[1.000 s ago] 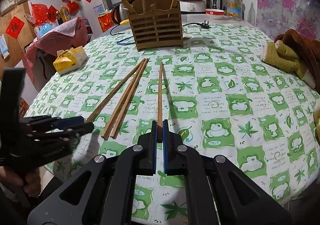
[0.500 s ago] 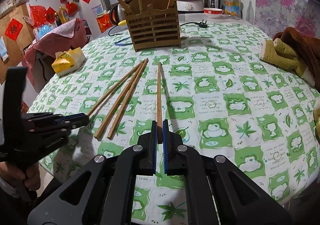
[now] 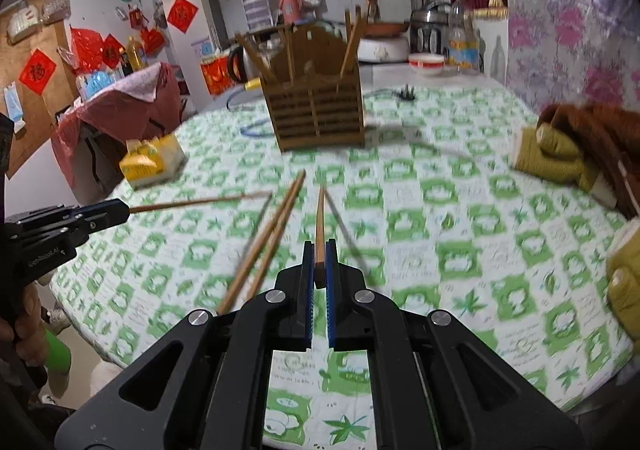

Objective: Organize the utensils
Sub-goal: 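Lift both held chopsticks and carry them toward the wooden holder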

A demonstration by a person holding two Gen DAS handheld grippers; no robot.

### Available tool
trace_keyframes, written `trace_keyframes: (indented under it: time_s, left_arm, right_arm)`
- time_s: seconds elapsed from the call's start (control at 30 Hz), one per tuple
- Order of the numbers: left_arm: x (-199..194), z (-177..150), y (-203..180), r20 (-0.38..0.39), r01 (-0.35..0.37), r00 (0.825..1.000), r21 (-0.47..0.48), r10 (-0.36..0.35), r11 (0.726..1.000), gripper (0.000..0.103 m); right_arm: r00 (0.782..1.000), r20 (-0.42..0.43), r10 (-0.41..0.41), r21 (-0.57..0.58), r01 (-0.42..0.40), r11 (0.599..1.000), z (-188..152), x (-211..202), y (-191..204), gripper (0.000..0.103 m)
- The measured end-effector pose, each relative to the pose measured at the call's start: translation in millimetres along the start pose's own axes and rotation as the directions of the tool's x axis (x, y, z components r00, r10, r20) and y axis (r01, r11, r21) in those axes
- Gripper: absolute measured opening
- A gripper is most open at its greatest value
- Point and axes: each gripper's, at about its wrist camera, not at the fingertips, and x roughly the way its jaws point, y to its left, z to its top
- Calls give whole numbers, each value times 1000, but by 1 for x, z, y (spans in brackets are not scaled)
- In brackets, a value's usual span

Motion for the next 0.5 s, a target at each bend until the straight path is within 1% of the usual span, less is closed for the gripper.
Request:
trace_keyframes:
  time_s: [0.1, 0.27, 0.5]
  left_arm:
    - [-7, 10, -3, 31, -7, 999, 22, 6, 1000, 6]
    - [-13, 26, -4, 61, 8, 998, 23, -9, 1000, 6]
    - [-13, 45, -8, 84, 11, 996, 53, -15, 999, 6]
  right_arm:
    - [999, 38, 8, -15, -7, 1000, 17, -11, 3, 6]
    - [995, 102, 15, -27, -12, 1000, 44, -24, 6, 6]
    - [989, 145, 19, -47, -12, 999, 71, -26, 10, 6]
